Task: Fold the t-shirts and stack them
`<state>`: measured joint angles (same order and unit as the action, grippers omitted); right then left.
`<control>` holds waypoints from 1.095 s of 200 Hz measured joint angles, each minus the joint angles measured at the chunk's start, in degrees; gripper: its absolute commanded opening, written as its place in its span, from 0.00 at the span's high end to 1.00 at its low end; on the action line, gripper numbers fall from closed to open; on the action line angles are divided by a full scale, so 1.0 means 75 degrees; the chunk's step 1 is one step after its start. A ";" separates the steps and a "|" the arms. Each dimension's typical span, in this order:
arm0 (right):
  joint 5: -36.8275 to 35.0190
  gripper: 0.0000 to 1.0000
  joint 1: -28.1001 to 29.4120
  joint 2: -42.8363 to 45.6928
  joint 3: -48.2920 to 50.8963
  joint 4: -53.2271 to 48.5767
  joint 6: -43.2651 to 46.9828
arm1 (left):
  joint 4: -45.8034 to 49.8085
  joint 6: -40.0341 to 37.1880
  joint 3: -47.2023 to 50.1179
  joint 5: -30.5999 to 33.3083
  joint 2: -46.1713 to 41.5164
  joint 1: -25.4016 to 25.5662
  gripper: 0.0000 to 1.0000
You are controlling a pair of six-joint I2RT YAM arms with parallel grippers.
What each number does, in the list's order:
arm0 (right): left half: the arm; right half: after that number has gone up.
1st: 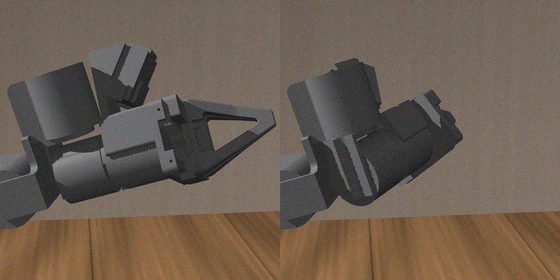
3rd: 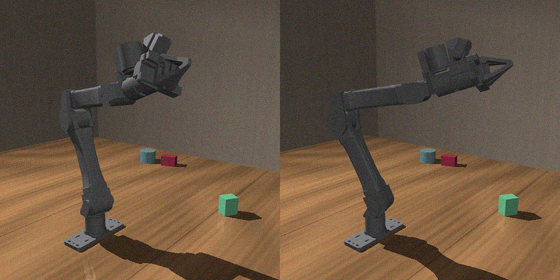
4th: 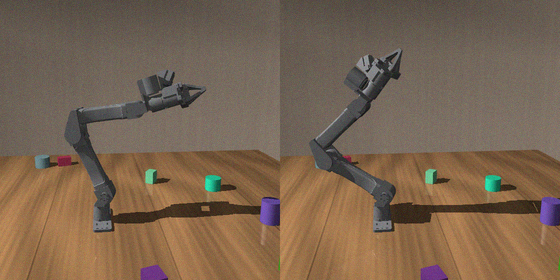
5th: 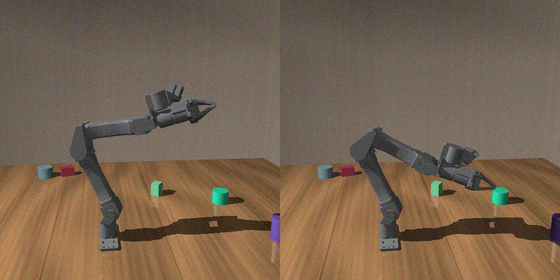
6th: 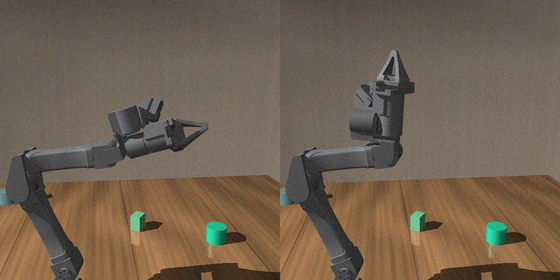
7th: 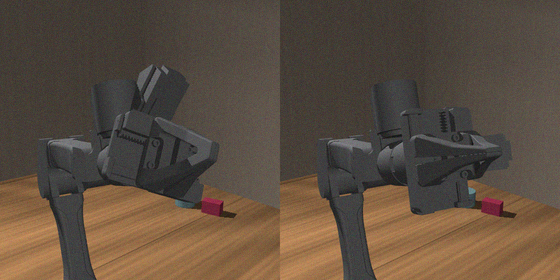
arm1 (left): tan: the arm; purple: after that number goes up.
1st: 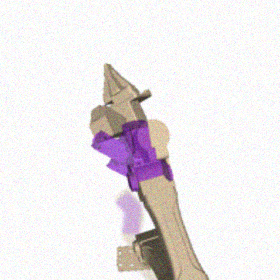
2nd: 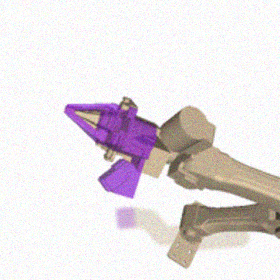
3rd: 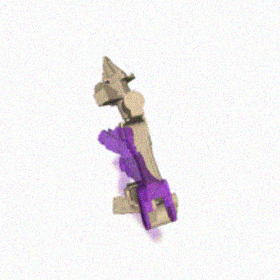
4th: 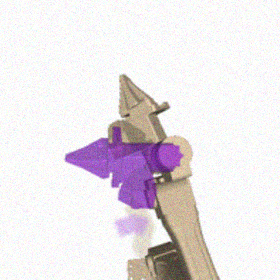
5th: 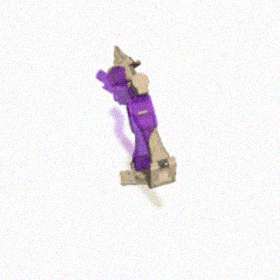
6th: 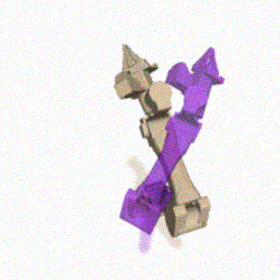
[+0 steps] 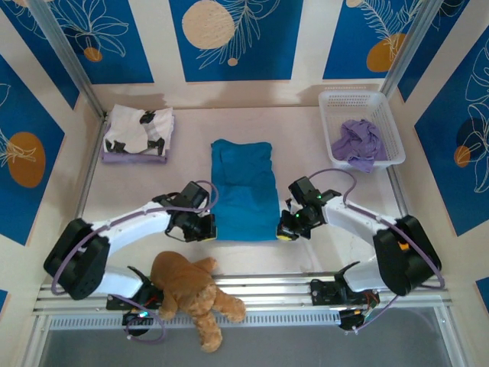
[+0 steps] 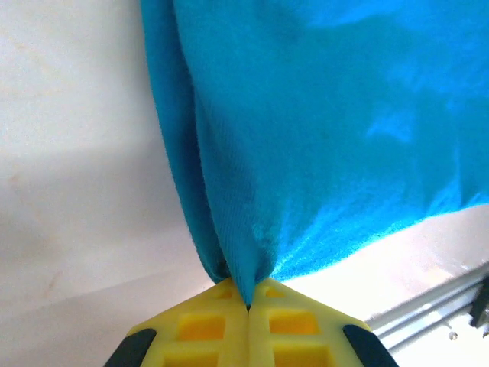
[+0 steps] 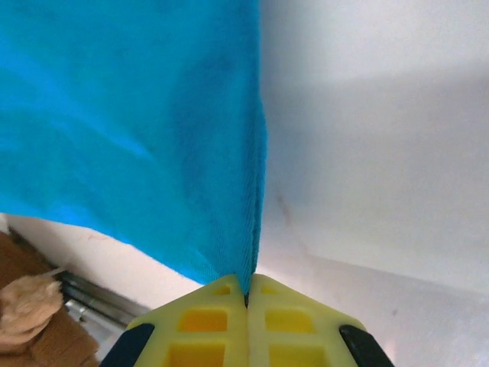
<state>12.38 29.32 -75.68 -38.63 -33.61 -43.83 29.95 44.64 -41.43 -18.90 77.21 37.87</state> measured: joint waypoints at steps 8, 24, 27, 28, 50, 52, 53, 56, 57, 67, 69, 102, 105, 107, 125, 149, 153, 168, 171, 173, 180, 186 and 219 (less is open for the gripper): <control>0.0000 1.00 0.0038 0.0280 0.0000 -0.0105 -0.0050 | 0.0157 0.0006 -0.0052 0.0017 -0.0192 0.0015 1.00; 0.0000 1.00 0.0093 0.0822 0.0000 -0.0318 -0.0172 | 0.0382 0.0050 -0.0134 0.0026 -0.0536 0.0044 1.00; 0.0003 1.00 0.0099 0.0901 0.0000 -0.0350 -0.0195 | 0.0414 0.0064 -0.0143 0.0026 -0.0589 0.0052 1.00; 0.0003 1.00 0.0099 0.0918 0.0000 -0.0364 -0.0201 | 0.0423 0.0064 -0.0143 0.0026 -0.0600 0.0055 1.00; 0.0003 1.00 0.0140 0.1478 0.0003 -0.0714 -0.0350 | 0.0688 0.0248 -0.0163 0.0090 -0.0997 0.0169 1.00; 0.0006 1.00 0.0146 0.1524 0.0003 -0.0743 -0.0373 | 0.0702 0.0259 -0.0166 0.0102 -0.1023 0.0178 1.00; 0.0003 1.00 0.0149 0.1553 0.0003 -0.0769 -0.0382 | 0.0714 0.0271 -0.0166 0.0108 -0.1046 0.0187 1.00; 0.0006 1.00 0.0149 0.1614 0.0003 -0.0819 -0.0382 | 0.0749 0.0289 -0.0169 0.0122 -0.1099 0.0204 1.00; 0.0006 1.00 0.0149 0.1632 0.0003 -0.0833 -0.0388 | 0.0766 0.0306 -0.0169 0.0128 -0.1128 0.0213 1.00; 0.0003 1.00 0.0195 0.1862 0.0009 -0.1000 -0.0469 | 0.0880 0.0414 -0.0187 0.0166 -0.1341 0.0274 1.00; 0.0006 1.00 0.0201 0.1894 0.0009 -0.1023 -0.0469 | 0.0898 0.0420 -0.0192 0.0169 -0.1367 0.0283 1.00; -0.0003 1.00 0.0525 0.2672 0.0012 -0.1582 -0.0775 | 0.1189 0.0688 -0.0402 0.0289 -0.1970 0.0510 1.00; 0.0000 1.00 0.0560 0.2760 0.0012 -0.1644 -0.0793 | 0.1195 0.0708 -0.0414 0.0300 -0.2008 0.0533 1.00; 0.0000 1.00 0.0574 0.2792 0.0012 -0.1658 -0.0816 | 0.1195 0.0720 -0.0414 0.0306 -0.2025 0.0539 1.00; 0.0003 1.00 0.0676 0.3142 0.0012 -0.1906 -0.0953 | 0.1221 0.0799 -0.0420 0.0332 -0.2098 0.0609 1.00; 0.0000 1.00 0.0772 0.3331 0.0009 -0.2192 -0.1049 | 0.1355 0.0874 -0.0507 0.0399 -0.2098 0.0790 1.00; -0.0009 1.00 0.0799 0.3337 0.0006 -0.2235 -0.1067 | 0.1373 0.0898 -0.0551 0.0408 -0.2098 0.0828 1.00; -0.0070 1.00 0.0968 0.3334 -0.0055 -0.2433 -0.1142 | 0.1408 0.0991 -0.0729 0.0504 -0.2124 0.0965 1.00; -0.0087 1.00 0.1011 0.3337 -0.0085 -0.2480 -0.1174 | 0.1416 0.1000 -0.0772 0.0530 -0.2133 0.0988 1.00; -0.0105 1.00 0.1052 0.3337 -0.0111 -0.2515 -0.1180 | 0.1425 0.1017 -0.0804 0.0539 -0.2142 0.1011 1.00; -0.0175 1.00 0.1166 0.3351 -0.0216 -0.2611 -0.1239 | 0.1466 0.1035 -0.0915 0.0595 -0.2162 0.1067 1.00; -0.0239 1.00 0.1265 0.3369 -0.0329 -0.2684 -0.1276 | 0.1498 0.1052 -0.1008 0.0629 -0.2177 0.1107 1.00; -0.0638 1.00 0.1722 0.3436 -0.1102 -0.2914 -0.1536 | 0.1647 0.1075 -0.1542 0.0947 -0.2189 0.1320 1.00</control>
<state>7.60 42.24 -49.91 -46.89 -55.46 -55.35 42.30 52.71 -52.99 -11.79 60.80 47.77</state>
